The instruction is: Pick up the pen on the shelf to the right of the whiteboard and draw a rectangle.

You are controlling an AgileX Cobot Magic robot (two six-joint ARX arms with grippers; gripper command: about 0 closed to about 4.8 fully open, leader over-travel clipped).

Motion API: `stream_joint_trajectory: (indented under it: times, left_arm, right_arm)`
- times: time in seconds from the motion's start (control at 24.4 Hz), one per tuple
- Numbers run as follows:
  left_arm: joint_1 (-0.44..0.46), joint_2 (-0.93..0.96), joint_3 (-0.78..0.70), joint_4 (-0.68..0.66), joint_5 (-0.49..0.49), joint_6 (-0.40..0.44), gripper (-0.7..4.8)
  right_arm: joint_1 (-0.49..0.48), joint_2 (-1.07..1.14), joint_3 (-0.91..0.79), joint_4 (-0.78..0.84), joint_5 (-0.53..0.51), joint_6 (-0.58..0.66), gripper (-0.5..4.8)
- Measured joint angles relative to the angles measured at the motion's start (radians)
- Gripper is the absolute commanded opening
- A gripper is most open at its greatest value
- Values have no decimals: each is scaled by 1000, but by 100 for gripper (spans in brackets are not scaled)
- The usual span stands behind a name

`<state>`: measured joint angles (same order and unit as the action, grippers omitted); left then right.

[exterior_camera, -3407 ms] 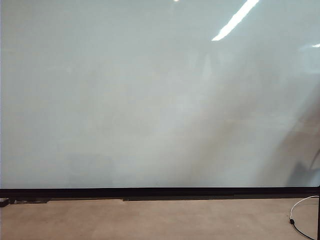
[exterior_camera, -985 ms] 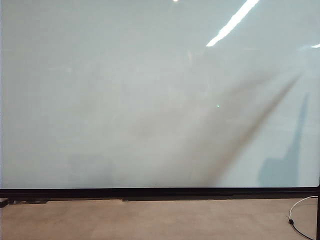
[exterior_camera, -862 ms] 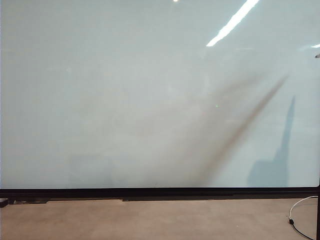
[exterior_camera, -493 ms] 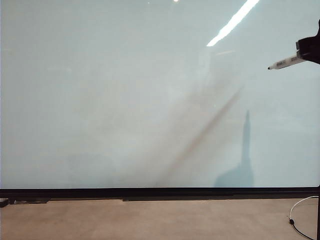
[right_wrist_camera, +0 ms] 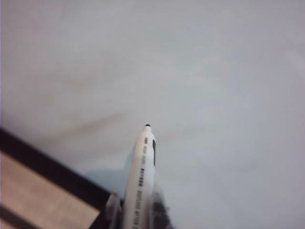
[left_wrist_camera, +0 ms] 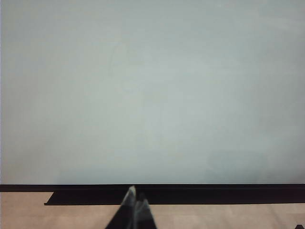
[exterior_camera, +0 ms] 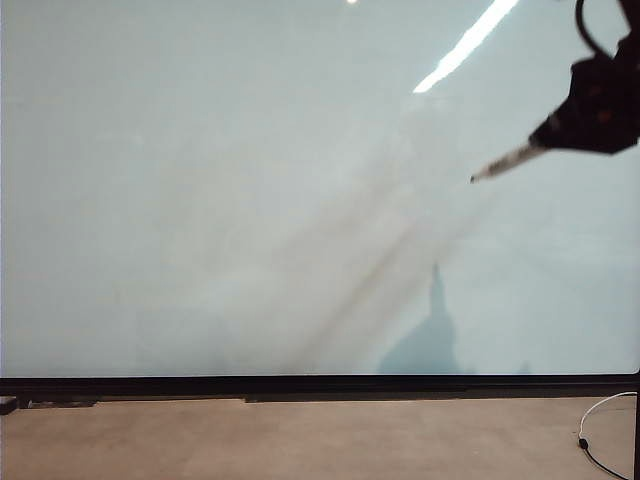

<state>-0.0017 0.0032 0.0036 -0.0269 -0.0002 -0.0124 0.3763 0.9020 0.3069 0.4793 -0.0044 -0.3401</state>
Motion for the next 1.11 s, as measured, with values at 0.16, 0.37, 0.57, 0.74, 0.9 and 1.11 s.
stream_joint_trajectory:
  times: [0.16,0.37,0.57,0.74,0.9,1.11]
  left_arm:
    - [0,0,0,0,0,0,-5]
    - [0,0,0,0,0,0,-4]
    - [0,0,0,0,0,0,-4]
    - [0,0,0,0,0,0,-4]
    - [0,0,0,0,0,0,-5]
    - [0,-1,0,0,0,0,-4]
  right_arm:
    - [57,108,52,-24,-22,-45,-3]
    - [149,284,161,-25,-12,-132,-3]
    - [188,414,256,-39,6,-205,-3]
    - [194,491,319,-52,11,-245,-3]
    - [198,527,355,-51,22,-304,-3]
    - [198,545,380,-74,31,-363,-3]
